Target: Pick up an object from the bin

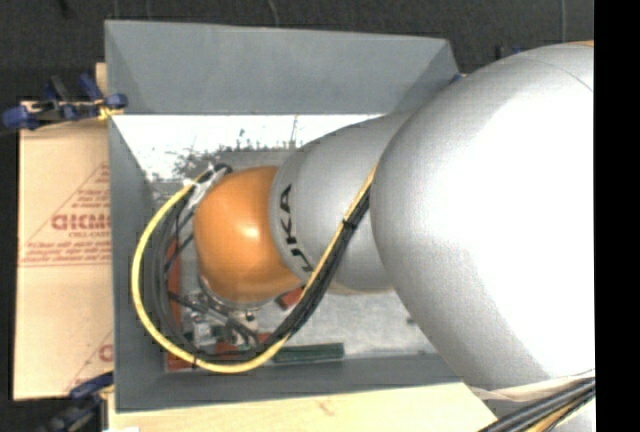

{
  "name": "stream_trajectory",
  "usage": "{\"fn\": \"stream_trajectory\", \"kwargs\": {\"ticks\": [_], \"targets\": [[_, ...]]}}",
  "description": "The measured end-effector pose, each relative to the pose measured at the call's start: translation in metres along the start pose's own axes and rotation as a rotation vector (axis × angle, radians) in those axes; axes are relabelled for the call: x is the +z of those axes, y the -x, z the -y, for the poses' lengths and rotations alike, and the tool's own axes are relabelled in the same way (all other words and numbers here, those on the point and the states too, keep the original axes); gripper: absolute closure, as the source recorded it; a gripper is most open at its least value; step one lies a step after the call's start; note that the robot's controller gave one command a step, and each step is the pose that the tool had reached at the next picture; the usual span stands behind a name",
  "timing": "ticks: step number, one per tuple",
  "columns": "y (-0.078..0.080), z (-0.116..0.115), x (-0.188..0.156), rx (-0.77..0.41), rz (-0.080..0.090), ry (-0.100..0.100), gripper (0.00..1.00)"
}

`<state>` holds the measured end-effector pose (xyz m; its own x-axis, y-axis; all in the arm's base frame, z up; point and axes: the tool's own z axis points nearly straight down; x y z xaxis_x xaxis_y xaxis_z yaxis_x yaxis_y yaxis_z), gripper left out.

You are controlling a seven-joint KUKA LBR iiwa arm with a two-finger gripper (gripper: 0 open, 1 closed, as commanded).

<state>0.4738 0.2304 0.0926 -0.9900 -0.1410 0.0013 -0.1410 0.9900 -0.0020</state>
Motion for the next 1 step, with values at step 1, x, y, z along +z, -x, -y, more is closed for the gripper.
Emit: {"fn": "stream_trajectory", "kwargs": {"ticks": [1], "targets": [[0.0018, -0.0006, -0.0101, 0.0, 0.006, 0.002, 1.0]]}}
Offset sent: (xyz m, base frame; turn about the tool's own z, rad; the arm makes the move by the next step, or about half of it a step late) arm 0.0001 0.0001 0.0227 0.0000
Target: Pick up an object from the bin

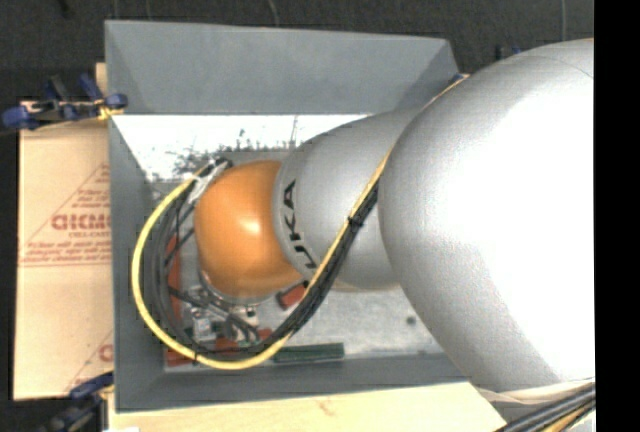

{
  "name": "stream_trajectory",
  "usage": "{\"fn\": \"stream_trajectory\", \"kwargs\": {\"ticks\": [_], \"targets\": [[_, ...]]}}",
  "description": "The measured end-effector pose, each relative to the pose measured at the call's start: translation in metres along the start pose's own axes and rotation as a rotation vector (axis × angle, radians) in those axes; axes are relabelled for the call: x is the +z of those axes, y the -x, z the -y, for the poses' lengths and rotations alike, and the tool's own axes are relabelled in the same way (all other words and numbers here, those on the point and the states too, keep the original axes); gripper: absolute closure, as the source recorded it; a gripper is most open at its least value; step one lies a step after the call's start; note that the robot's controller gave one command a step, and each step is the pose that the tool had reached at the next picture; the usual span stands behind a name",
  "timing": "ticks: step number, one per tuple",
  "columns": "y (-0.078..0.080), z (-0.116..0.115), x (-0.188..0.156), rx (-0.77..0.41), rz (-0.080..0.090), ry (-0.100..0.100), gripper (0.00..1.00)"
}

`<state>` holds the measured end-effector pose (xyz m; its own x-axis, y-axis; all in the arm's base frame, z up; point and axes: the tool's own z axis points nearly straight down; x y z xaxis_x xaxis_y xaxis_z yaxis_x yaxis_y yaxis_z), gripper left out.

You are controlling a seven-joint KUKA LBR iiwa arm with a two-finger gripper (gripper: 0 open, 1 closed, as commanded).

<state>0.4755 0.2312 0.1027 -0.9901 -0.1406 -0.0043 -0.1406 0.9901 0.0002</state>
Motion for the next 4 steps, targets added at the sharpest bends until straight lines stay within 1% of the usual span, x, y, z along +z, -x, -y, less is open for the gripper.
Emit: {"fn": "stream_trajectory", "kwargs": {"ticks": [2, 3, 4], "targets": [[0.0, 0.0, -0.008, 0.001, -0.001, 0.0, 1.0], [-0.002, 0.001, -0.014, 0.002, -0.007, -0.002, 1.0], [-0.002, 0.001, -0.032, 0.003, -0.009, -0.002, 1.0]]}}
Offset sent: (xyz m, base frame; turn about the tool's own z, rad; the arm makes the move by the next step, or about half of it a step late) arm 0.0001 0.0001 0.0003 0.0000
